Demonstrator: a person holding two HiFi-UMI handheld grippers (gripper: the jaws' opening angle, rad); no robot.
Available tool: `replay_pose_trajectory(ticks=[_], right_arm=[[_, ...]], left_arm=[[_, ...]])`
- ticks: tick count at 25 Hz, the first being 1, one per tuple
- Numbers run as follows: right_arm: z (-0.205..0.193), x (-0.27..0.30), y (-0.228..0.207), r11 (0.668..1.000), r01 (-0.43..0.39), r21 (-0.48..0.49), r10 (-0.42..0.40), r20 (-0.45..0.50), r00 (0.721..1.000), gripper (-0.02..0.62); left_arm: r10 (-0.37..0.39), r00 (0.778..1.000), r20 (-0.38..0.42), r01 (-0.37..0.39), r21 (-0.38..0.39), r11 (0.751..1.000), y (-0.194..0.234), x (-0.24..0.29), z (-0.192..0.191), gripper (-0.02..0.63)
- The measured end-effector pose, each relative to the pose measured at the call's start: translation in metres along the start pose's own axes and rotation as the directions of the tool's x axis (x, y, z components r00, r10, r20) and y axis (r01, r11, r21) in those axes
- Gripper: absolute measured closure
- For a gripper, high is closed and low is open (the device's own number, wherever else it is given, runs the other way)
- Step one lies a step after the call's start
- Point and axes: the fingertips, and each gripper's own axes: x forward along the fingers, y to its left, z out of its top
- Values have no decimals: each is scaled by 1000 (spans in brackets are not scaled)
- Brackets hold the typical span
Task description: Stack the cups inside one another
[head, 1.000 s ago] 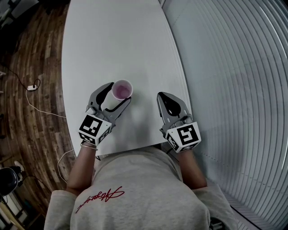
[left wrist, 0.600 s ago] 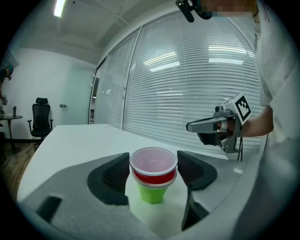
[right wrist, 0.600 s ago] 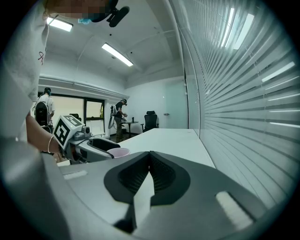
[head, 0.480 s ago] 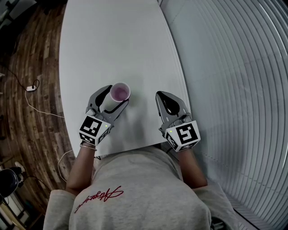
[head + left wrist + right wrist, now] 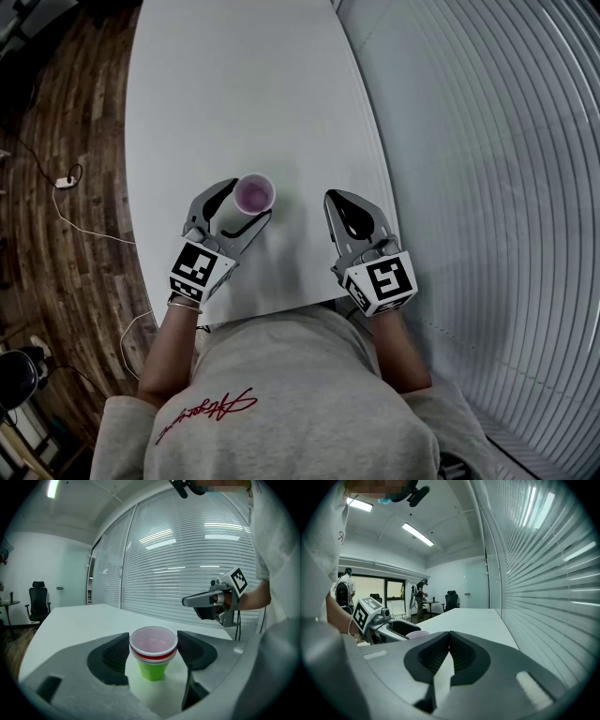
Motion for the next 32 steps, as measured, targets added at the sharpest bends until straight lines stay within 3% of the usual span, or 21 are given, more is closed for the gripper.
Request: replay_pose_trajectory(ticks=[3, 15, 32], right_arm=[[2, 0, 3, 1000, -1, -3, 1, 2, 1000, 598], [2, -3, 8, 1000, 5, -7, -5, 7, 1000, 598], [2, -4, 25, 1000, -18, 10, 18, 17, 1000, 598]], left_arm=[[-2, 1000, 7, 2, 5, 1000, 0, -1, 2, 288], [-2, 995, -96, 1, -10, 1000, 0, -3, -24, 288], [57, 996, -62, -60, -49, 997, 1, -32, -25, 288]])
